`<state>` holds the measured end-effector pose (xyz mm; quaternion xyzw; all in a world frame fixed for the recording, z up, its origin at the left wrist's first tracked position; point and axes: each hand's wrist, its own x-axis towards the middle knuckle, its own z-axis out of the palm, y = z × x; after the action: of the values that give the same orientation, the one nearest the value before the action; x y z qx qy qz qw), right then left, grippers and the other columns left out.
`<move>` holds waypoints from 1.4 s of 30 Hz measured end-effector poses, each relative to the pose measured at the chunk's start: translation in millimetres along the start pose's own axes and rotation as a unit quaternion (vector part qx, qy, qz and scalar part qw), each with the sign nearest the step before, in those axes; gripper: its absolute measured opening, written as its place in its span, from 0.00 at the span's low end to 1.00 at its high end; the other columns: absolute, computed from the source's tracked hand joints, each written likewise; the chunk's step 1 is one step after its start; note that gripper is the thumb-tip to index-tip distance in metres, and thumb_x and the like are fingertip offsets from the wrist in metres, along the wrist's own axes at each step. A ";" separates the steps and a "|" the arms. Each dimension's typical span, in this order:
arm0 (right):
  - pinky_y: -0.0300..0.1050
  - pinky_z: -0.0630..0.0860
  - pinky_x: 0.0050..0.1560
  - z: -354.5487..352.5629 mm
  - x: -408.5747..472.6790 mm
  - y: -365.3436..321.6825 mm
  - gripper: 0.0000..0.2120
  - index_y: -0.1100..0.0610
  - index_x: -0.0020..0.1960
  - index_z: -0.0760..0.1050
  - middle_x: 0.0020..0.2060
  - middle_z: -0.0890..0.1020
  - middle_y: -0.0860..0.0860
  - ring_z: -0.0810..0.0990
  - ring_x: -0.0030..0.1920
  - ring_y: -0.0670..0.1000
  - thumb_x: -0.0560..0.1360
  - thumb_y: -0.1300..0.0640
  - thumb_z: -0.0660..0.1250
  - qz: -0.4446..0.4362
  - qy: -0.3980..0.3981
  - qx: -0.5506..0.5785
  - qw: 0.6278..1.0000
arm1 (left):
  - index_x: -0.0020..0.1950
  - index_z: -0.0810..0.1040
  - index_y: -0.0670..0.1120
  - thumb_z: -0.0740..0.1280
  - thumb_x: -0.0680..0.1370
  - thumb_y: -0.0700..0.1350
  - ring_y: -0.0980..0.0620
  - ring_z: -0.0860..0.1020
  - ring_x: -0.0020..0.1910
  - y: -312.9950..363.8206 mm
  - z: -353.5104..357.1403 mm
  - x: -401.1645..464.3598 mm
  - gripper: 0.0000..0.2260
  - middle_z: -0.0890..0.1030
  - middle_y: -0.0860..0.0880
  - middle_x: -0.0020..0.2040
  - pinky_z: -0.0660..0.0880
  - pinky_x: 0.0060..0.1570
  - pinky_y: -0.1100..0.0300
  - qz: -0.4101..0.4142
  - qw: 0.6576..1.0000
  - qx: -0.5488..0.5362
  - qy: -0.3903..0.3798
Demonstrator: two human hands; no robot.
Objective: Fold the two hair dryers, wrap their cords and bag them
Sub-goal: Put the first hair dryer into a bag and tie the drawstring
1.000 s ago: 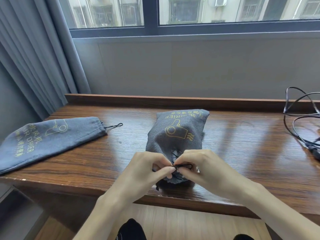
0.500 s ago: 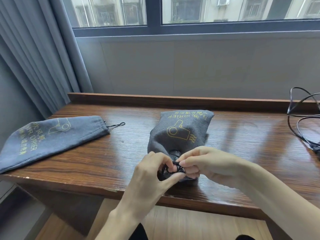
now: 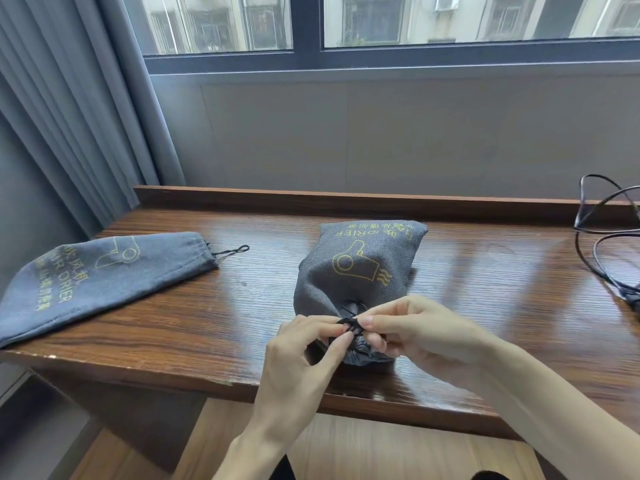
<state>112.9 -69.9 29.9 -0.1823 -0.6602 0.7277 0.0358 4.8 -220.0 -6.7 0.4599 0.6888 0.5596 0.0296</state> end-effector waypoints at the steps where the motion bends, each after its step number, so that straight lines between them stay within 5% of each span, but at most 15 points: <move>1: 0.39 0.59 0.33 0.3 -0.4 0.7 0.09 0.62 0.43 0.82 0.30 0.76 0.52 0.70 0.32 0.45 0.77 0.61 0.64 0.002 0.001 0.007 1.000 | 0.43 0.84 0.55 0.74 0.72 0.51 0.58 0.80 0.50 0.7 0.3 0.1 0.01 0.83 0.62 0.47 0.71 0.51 0.70 -0.013 1.000 -0.017 -0.004; 8: 0.39 0.58 0.33 1.7 -0.1 7.2 0.12 0.70 0.51 0.80 0.29 0.74 0.51 0.69 0.31 0.44 0.78 0.61 0.63 0.007 0.008 0.012 1.000 | 0.43 0.86 0.51 0.72 0.71 0.44 0.60 0.81 0.50 -1.3 -1.9 -0.3 0.05 0.85 0.58 0.47 0.72 0.49 0.72 -0.070 0.992 -0.103 -0.024; 12: 0.41 0.57 0.33 4.1 1.2 9.2 0.12 0.70 0.52 0.80 0.28 0.75 0.51 0.70 0.30 0.44 0.78 0.61 0.64 0.012 0.023 0.032 0.999 | 0.44 0.85 0.56 0.73 0.69 0.47 0.59 0.81 0.51 1.5 1.7 -2.7 0.06 0.84 0.62 0.46 0.72 0.52 0.71 -0.049 0.996 -0.068 0.009; 16: 0.38 0.58 0.31 6.4 2.5 11.1 0.15 0.74 0.56 0.76 0.27 0.73 0.50 0.67 0.30 0.44 0.78 0.61 0.63 0.007 0.025 0.036 0.999 | 0.41 0.84 0.58 0.77 0.69 0.40 0.60 0.80 0.50 1.4 8.6 -1.5 0.12 0.84 0.64 0.44 0.68 0.47 0.75 -0.054 0.997 -0.016 0.045; 23: 0.38 0.61 0.34 3.3 -1.0 13.8 0.19 0.71 0.53 0.79 0.30 0.74 0.51 0.69 0.32 0.45 0.74 0.55 0.66 -0.013 0.009 0.042 0.999 | 0.41 0.81 0.59 0.71 0.71 0.54 0.56 0.75 0.53 -2.0 7.8 -2.8 0.01 0.81 0.64 0.47 0.66 0.53 0.70 -0.015 0.998 0.053 0.020; 28: 0.36 0.64 0.32 -0.1 -1.7 12.2 0.16 0.70 0.54 0.79 0.32 0.79 0.52 0.73 0.34 0.46 0.74 0.58 0.67 -0.001 0.008 0.046 0.999 | 0.40 0.81 0.52 0.73 0.74 0.42 0.57 0.76 0.53 -5.2 -0.3 -1.9 0.06 0.80 0.61 0.48 0.65 0.49 0.75 -0.053 0.998 -0.004 -0.025; 31: 0.37 0.62 0.31 1.0 -0.4 10.9 0.14 0.70 0.52 0.80 0.31 0.78 0.52 0.73 0.33 0.47 0.74 0.59 0.66 0.012 0.006 0.060 0.998 | 0.41 0.83 0.53 0.74 0.72 0.48 0.53 0.77 0.53 -6.4 1.8 -2.3 0.01 0.81 0.58 0.47 0.67 0.50 0.72 -0.031 0.999 -0.004 -0.014; 34: 0.37 0.60 0.31 3.3 0.3 9.4 0.09 0.66 0.49 0.81 0.30 0.77 0.52 0.73 0.33 0.47 0.77 0.62 0.64 0.016 0.001 0.058 0.998 | 0.44 0.85 0.57 0.71 0.70 0.55 0.52 0.77 0.55 -7.8 7.0 -4.1 0.06 0.81 0.59 0.48 0.70 0.54 0.68 -0.021 1.000 -0.001 0.006; 42: 0.40 0.61 0.34 -3.2 -3.6 7.8 0.11 0.68 0.50 0.80 0.31 0.78 0.53 0.72 0.33 0.46 0.76 0.60 0.65 -0.005 -0.027 0.009 1.000 | 0.40 0.82 0.58 0.71 0.71 0.56 0.51 0.77 0.52 -9.4 5.5 1.1 0.04 0.79 0.57 0.46 0.69 0.53 0.63 -0.008 0.999 0.002 -0.032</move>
<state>118.7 -68.9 22.8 -0.1588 -0.6550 0.7384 0.0236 1.5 -214.7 -15.7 0.4719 0.6924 0.5430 0.0555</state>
